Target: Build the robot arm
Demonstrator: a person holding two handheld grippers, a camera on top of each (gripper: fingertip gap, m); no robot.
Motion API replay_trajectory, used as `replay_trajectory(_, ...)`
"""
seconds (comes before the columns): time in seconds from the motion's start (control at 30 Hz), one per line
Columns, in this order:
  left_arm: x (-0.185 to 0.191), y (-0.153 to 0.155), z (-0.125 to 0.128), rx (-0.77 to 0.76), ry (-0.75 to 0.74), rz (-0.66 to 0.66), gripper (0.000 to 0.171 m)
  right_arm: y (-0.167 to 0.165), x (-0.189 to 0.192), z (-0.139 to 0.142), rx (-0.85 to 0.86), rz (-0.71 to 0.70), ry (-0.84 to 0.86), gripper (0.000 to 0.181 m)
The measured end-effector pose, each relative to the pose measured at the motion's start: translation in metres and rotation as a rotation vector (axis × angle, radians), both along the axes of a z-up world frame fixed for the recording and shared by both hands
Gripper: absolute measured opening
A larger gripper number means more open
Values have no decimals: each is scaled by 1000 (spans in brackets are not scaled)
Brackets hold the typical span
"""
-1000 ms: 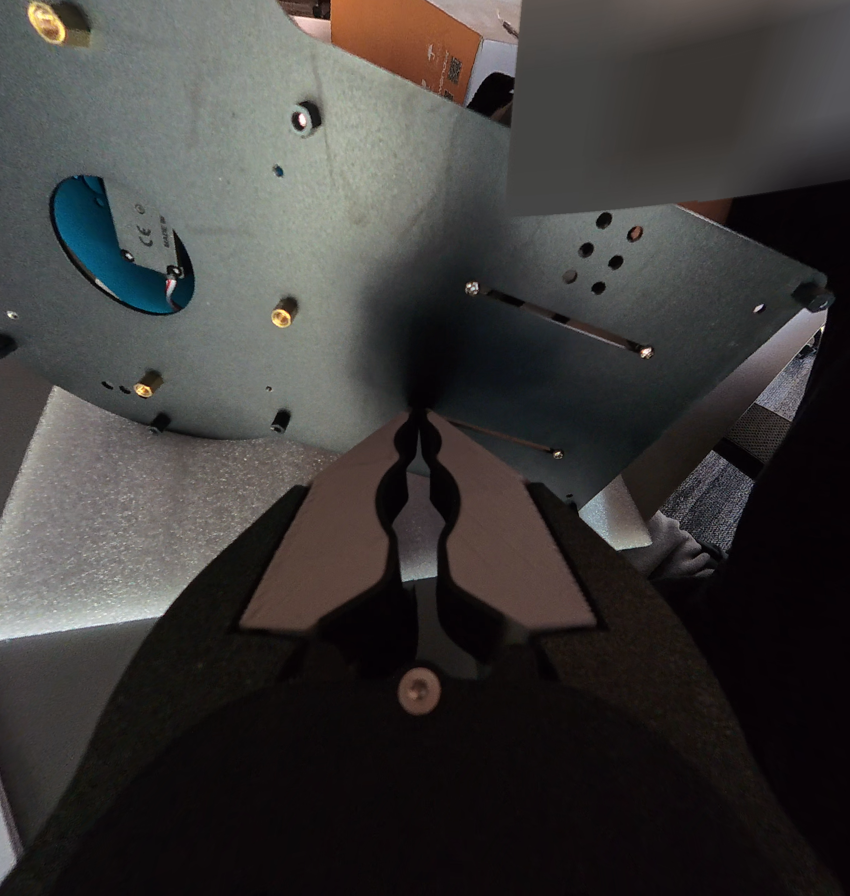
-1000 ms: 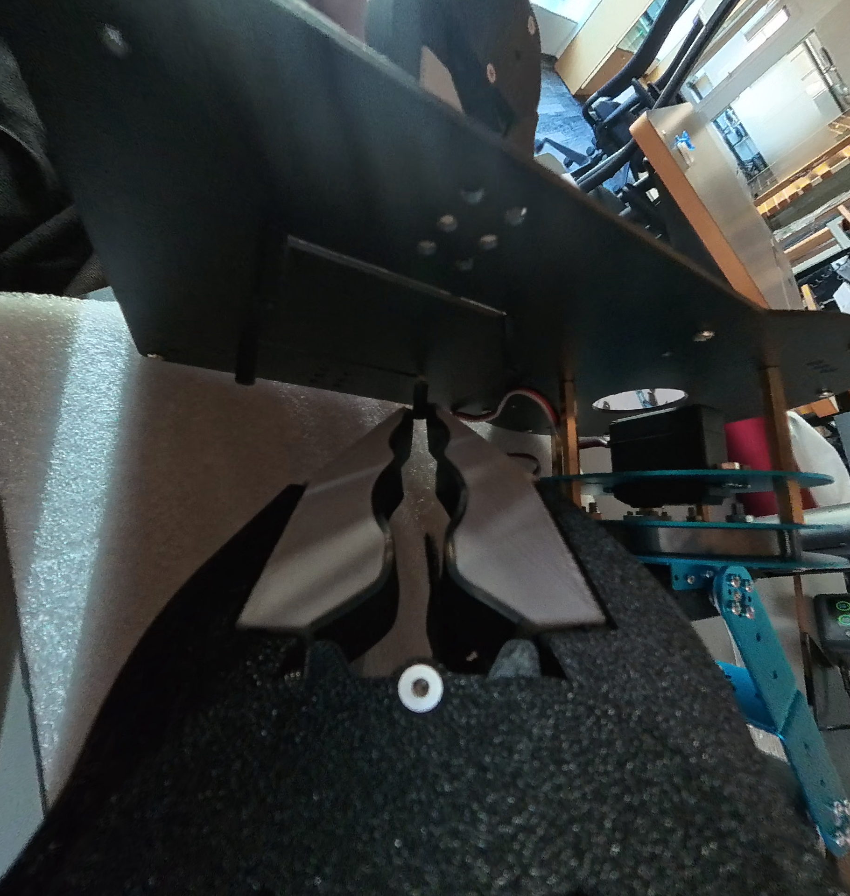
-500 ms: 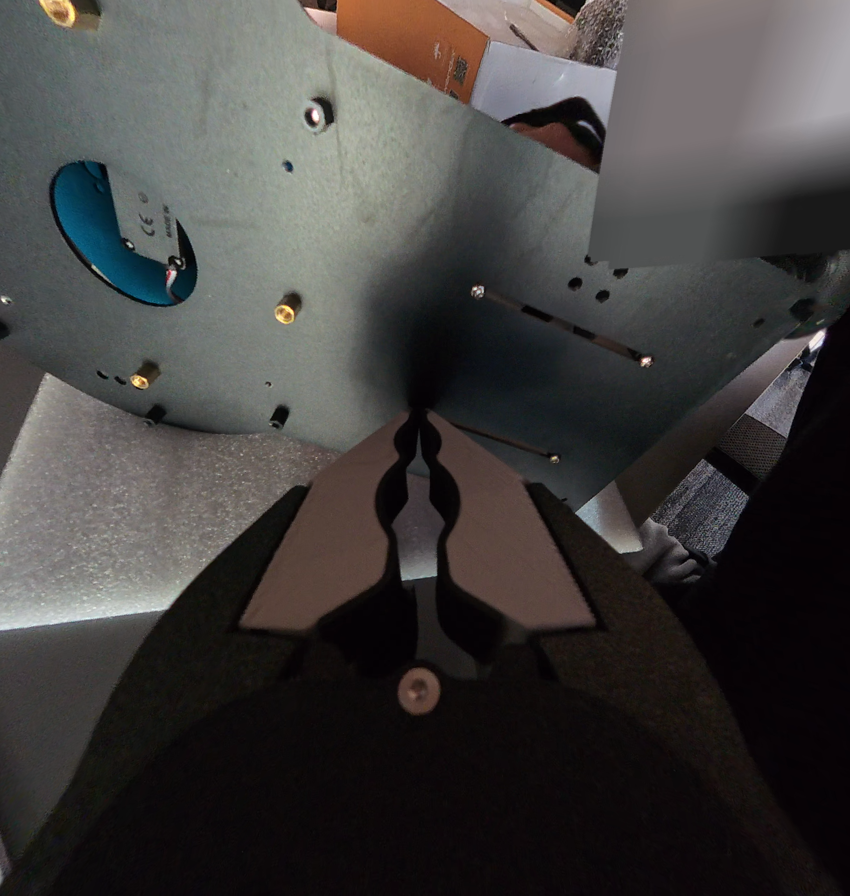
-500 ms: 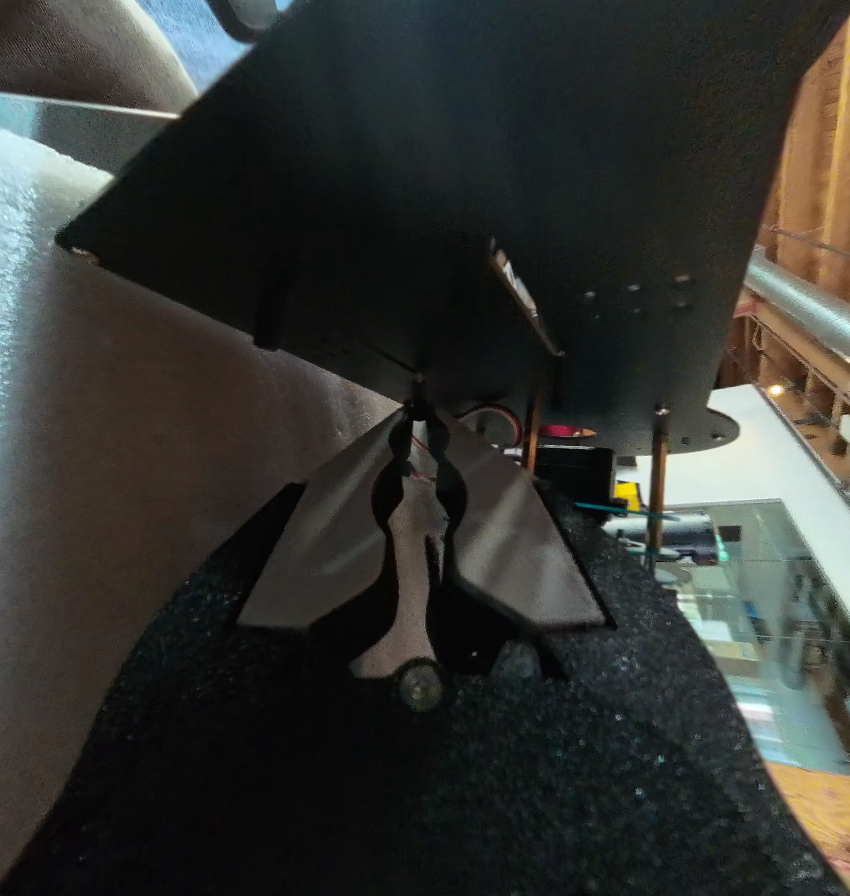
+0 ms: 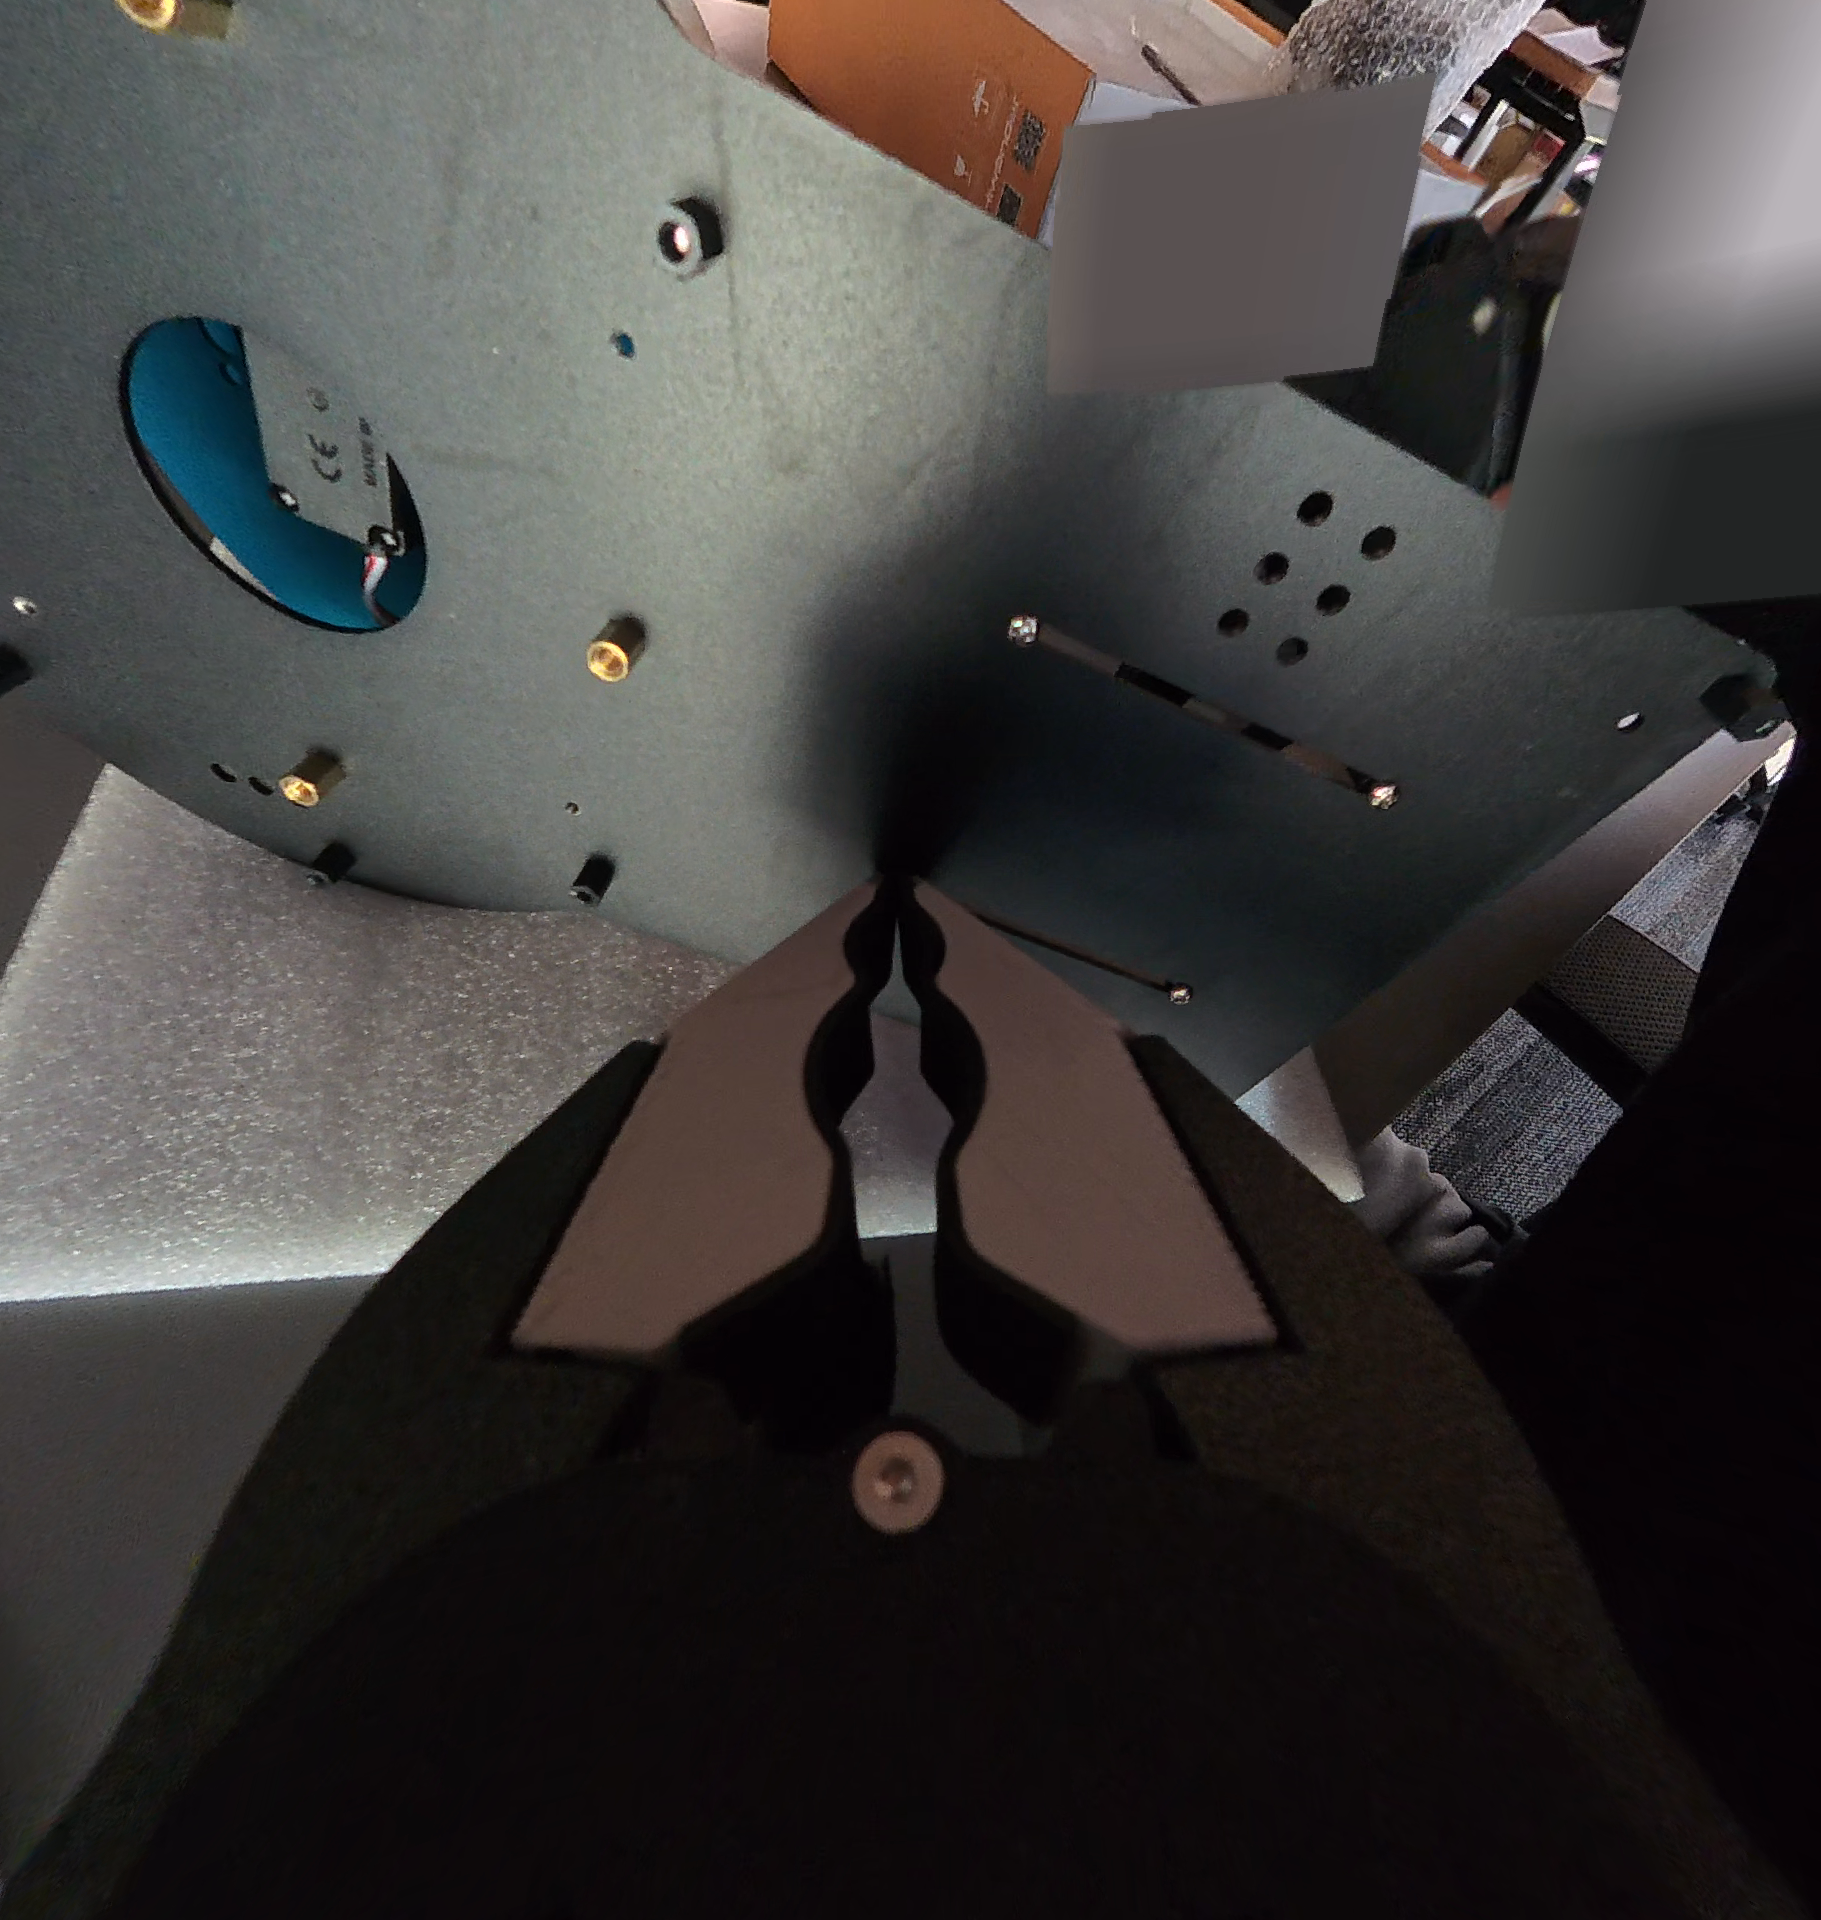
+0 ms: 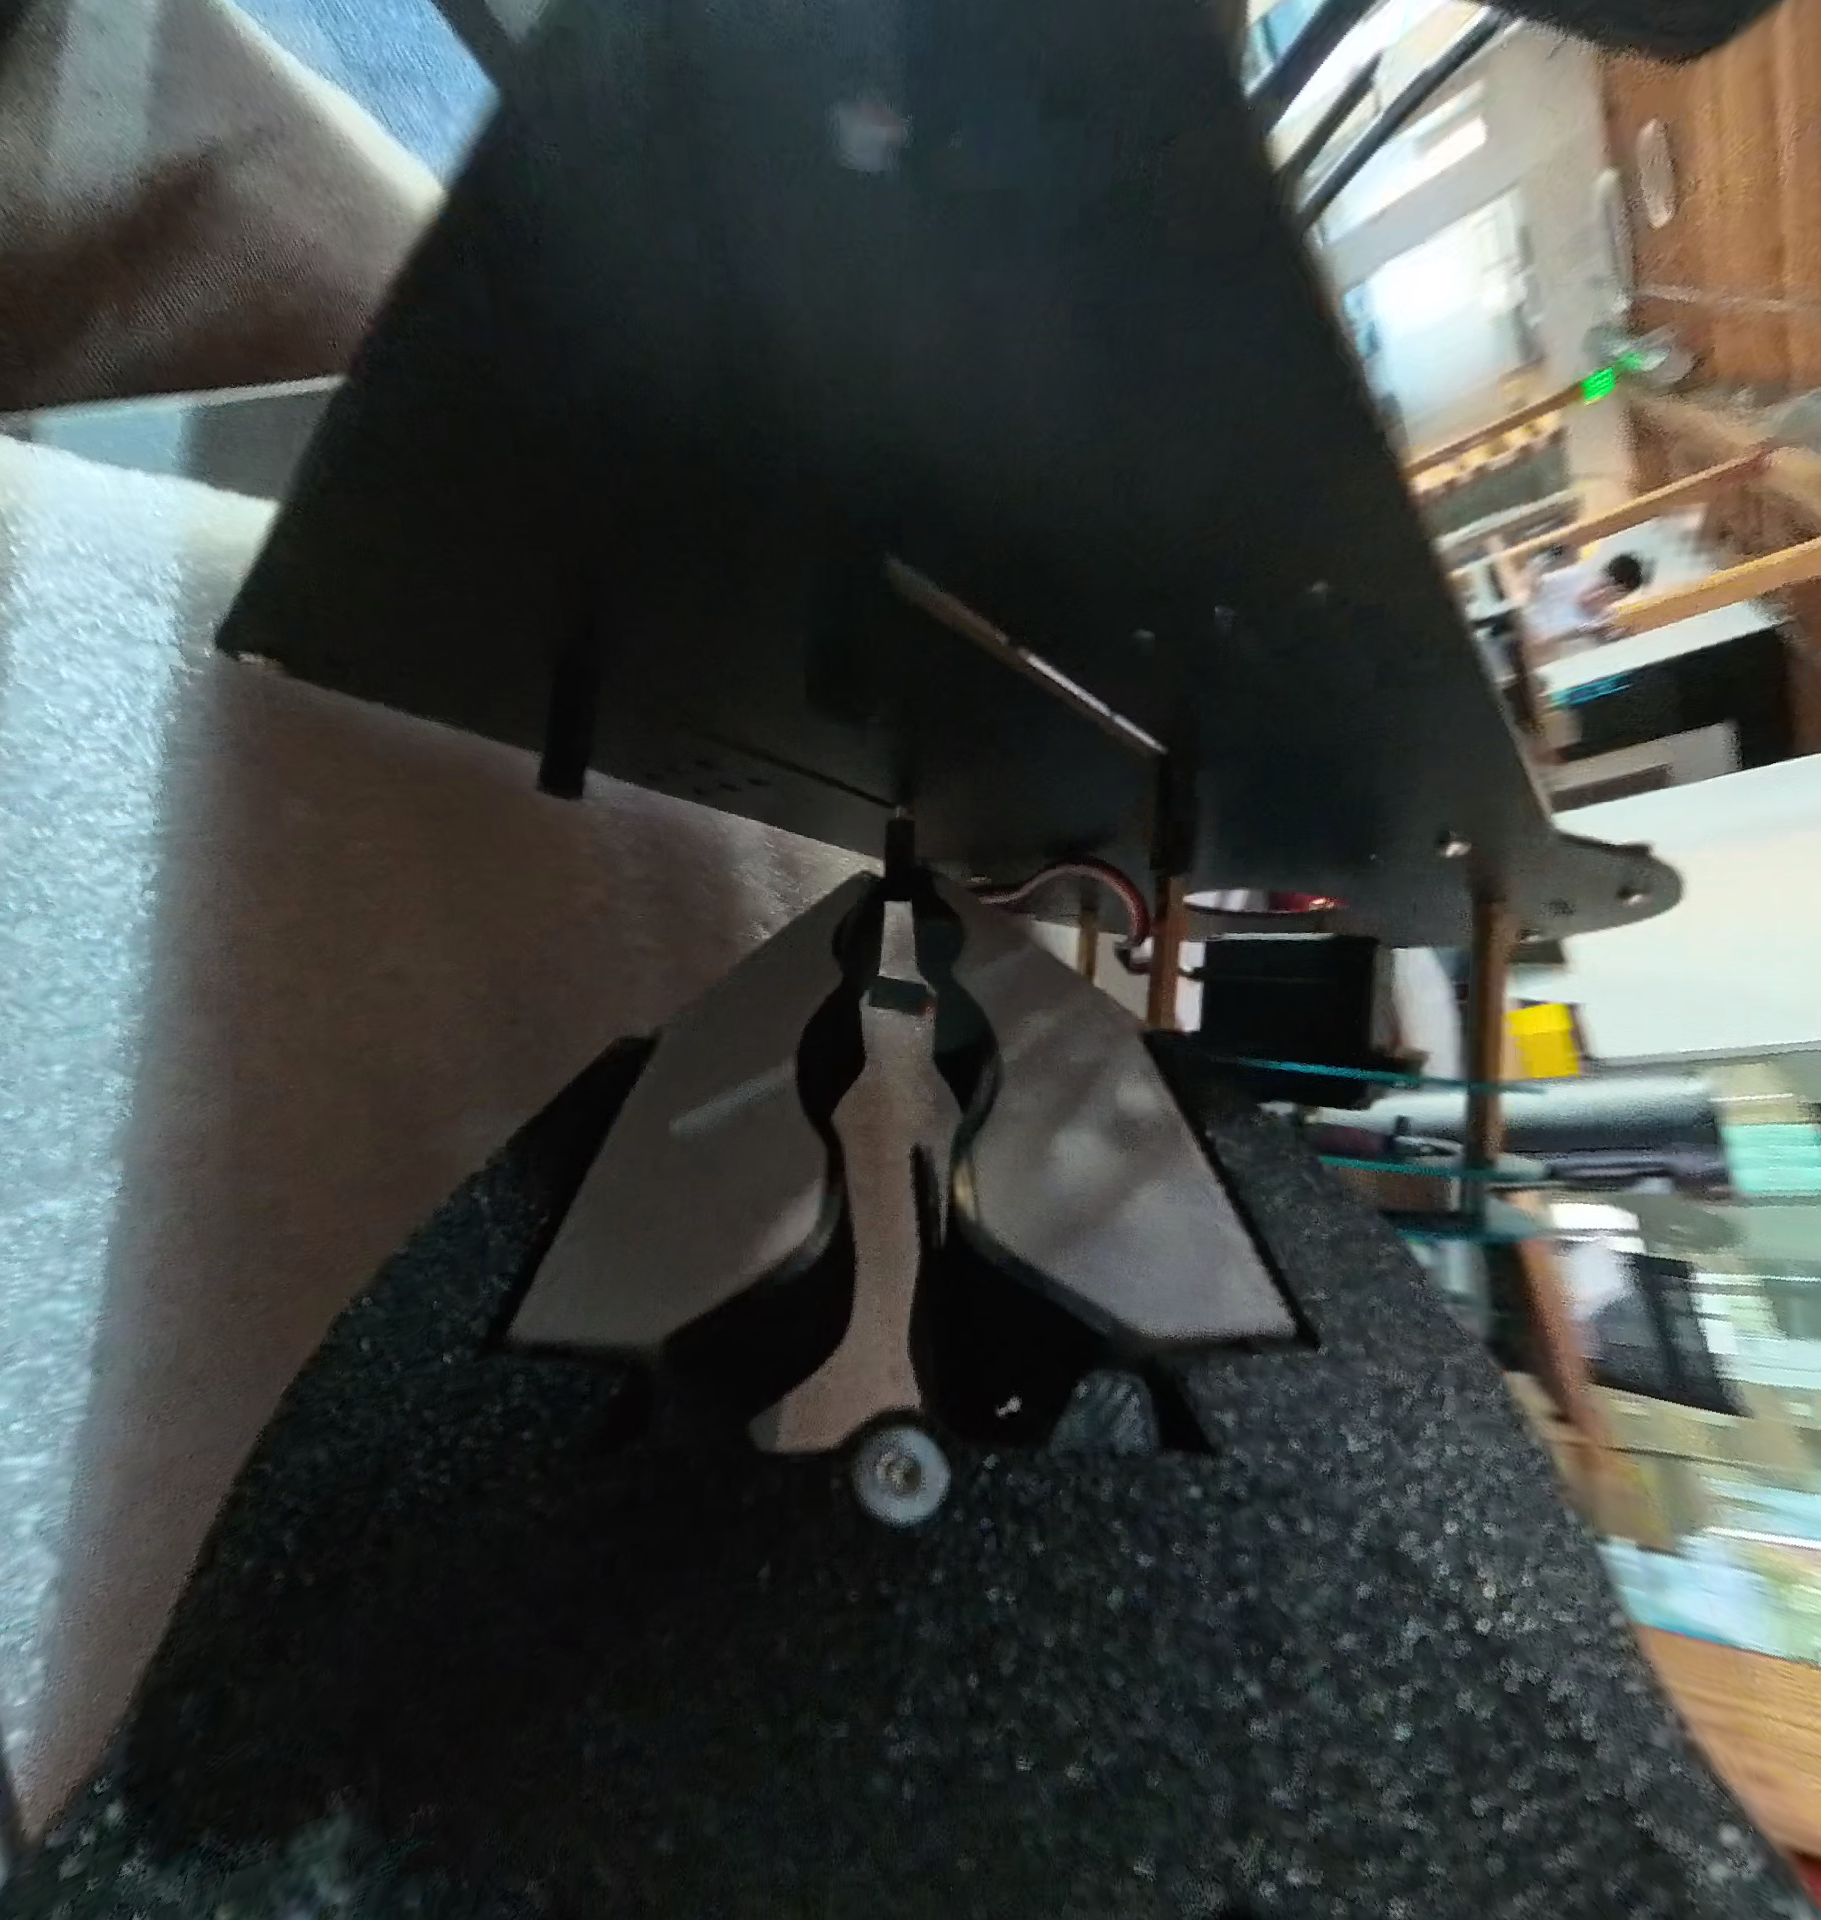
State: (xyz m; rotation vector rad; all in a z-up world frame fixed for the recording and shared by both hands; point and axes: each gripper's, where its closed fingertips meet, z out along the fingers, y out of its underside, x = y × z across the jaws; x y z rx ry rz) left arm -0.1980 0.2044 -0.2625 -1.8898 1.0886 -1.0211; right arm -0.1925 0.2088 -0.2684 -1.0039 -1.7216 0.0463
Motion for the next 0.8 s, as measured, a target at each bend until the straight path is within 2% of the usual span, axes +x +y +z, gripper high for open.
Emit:
replay_trajectory(0.27, 1, 0, 0, 17, -2, 20, 0, -4, 1, 3, -548, 11, 74, 4)
replay_trajectory(0.4, 2, 0, 0, 31, 9, 18, 0, -9, -2, 21, -865, 67, 176, 4)
replay_trajectory(0.43, 3, 0, 0, 34, 11, 17, 0, -8, -1, 16, -885, 57, 145, 4)
replay_trajectory(0.63, 3, 1, 0, 18, -6, 14, 0, -1, 11, 4, -733, 27, 53, 4)
replay_trajectory(0.8, 3, 0, 0, 17, -11, 14, 0, 4, 31, 0, -751, 9, -48, 4)
